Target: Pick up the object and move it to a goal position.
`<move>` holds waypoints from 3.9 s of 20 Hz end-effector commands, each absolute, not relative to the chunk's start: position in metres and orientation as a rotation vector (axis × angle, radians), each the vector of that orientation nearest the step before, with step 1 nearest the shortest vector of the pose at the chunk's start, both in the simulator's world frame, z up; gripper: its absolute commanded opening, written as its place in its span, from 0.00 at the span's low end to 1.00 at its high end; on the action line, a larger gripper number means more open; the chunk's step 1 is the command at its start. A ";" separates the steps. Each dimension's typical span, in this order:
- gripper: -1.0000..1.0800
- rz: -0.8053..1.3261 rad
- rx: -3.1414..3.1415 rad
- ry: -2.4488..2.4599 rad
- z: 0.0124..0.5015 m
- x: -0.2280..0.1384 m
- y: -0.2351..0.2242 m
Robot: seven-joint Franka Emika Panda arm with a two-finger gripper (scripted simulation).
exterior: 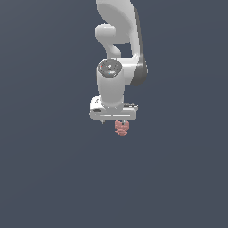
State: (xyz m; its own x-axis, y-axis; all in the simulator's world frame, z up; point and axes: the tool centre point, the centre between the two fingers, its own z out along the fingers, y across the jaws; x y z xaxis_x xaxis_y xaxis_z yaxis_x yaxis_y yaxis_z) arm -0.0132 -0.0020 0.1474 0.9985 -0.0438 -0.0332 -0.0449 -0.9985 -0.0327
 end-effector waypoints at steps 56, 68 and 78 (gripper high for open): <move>0.96 0.023 -2.767 -1.452 0.116 -0.029 0.023; 0.96 0.007 -2.484 -1.916 0.108 -0.036 0.037; 0.96 0.000 -2.357 -2.077 0.106 -0.038 0.043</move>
